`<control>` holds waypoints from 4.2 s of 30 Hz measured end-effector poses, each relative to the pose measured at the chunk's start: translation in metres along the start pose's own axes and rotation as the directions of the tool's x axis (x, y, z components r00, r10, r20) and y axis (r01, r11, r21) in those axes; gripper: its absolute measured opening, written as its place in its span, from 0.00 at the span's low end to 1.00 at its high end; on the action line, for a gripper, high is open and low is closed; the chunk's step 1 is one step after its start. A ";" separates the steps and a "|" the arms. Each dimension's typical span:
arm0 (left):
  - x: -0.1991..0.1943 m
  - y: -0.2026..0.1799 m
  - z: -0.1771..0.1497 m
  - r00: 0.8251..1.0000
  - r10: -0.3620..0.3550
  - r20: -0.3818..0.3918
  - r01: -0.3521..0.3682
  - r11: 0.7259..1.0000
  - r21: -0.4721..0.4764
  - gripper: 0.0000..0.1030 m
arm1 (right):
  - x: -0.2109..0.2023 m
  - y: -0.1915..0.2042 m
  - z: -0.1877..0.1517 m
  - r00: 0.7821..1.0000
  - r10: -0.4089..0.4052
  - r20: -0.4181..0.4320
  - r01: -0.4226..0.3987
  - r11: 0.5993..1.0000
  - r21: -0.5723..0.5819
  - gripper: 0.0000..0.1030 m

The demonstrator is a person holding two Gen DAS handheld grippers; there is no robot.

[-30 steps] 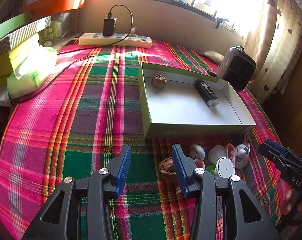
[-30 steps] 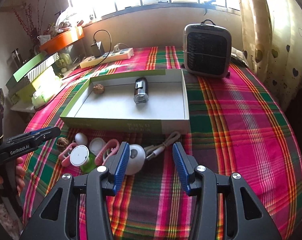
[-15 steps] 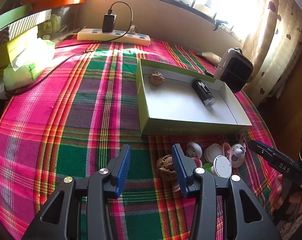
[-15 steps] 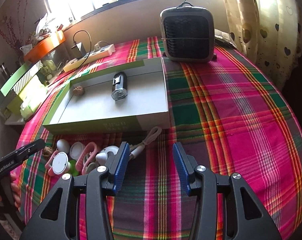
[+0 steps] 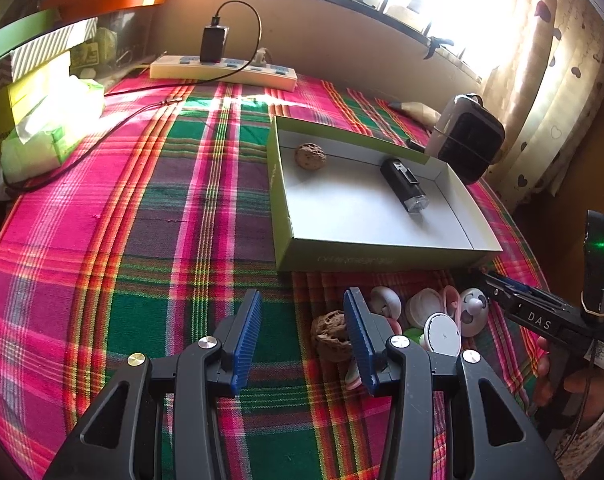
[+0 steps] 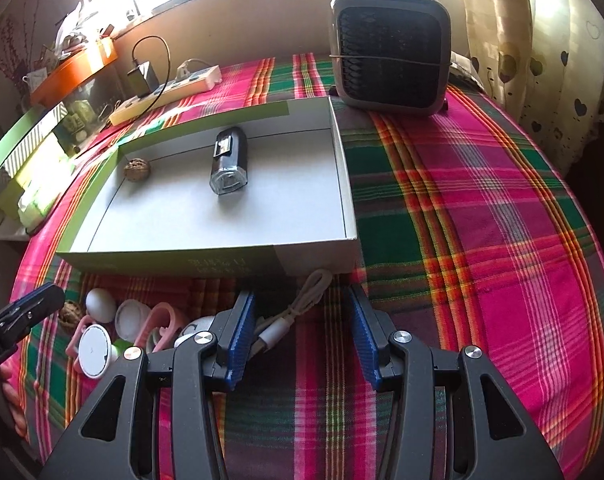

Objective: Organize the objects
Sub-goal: 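Close the right gripper on the white USB cable while the left gripper grasps another walnut, then lift the white USB cable and the walnut off the tablecloth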

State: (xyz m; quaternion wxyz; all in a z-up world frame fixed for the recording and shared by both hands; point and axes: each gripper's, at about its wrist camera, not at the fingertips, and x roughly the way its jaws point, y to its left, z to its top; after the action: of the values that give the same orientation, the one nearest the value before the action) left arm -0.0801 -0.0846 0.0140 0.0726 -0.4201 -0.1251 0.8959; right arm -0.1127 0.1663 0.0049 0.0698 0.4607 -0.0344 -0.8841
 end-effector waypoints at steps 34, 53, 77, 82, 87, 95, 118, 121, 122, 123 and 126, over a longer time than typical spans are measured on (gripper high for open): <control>-0.008 0.003 -0.008 0.997 -0.074 0.004 0.074 0.997 0.021 0.40 | -0.015 -0.013 -0.024 0.998 -0.053 0.034 0.058 0.988 -0.140 0.44; 0.007 -0.010 -0.007 0.998 -0.045 -0.047 0.049 0.996 0.072 0.41 | -0.016 -0.011 -0.025 0.998 -0.034 0.046 0.040 0.988 -0.150 0.16; 0.004 -0.019 -0.020 0.997 0.072 -0.020 -0.068 0.985 0.160 0.38 | -0.015 -0.007 -0.024 0.998 -0.031 0.051 0.039 0.987 -0.154 0.16; 0.004 -0.019 -0.020 0.995 0.098 -0.010 -0.095 0.981 0.168 0.28 | -0.015 -0.007 -0.024 0.998 -0.030 0.050 0.037 0.987 -0.154 0.16; 0.004 -0.019 -0.020 0.995 0.102 -0.007 -0.100 0.981 0.169 0.27 | -0.015 -0.007 -0.024 0.998 -0.030 0.050 0.038 0.987 -0.154 0.16; 0.004 -0.019 -0.021 0.995 0.102 -0.006 -0.099 0.981 0.164 0.27 | -0.016 -0.007 -0.024 0.998 -0.032 0.050 0.040 0.987 -0.156 0.16; 0.004 -0.018 -0.020 0.995 0.102 -0.004 -0.100 0.981 0.165 0.27 | -0.016 -0.007 -0.023 0.998 -0.029 0.051 0.036 0.988 -0.151 0.15; 0.003 -0.018 -0.019 0.995 0.103 -0.001 -0.102 0.981 0.166 0.27 | -0.017 -0.007 -0.023 0.998 -0.026 0.053 0.034 0.988 -0.150 0.15; 0.002 -0.018 -0.018 0.994 0.105 0.001 -0.104 0.981 0.166 0.27 | -0.017 -0.008 -0.023 0.998 -0.026 0.054 0.034 0.988 -0.150 0.14; 0.001 -0.018 -0.017 0.994 0.106 0.003 -0.105 0.980 0.166 0.27 | -0.018 -0.007 -0.022 0.998 -0.025 0.055 0.033 0.988 -0.151 0.14; -0.001 -0.018 -0.016 0.994 0.107 0.009 -0.107 0.980 0.166 0.27 | -0.019 -0.007 -0.021 0.998 -0.021 0.062 0.030 0.988 -0.151 0.12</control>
State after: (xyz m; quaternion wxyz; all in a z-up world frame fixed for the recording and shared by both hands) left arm -0.0668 -0.0649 0.0098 0.0590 -0.4185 -0.0269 0.9059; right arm -0.0851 0.1763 0.0076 0.0921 0.4274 0.0366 -0.8986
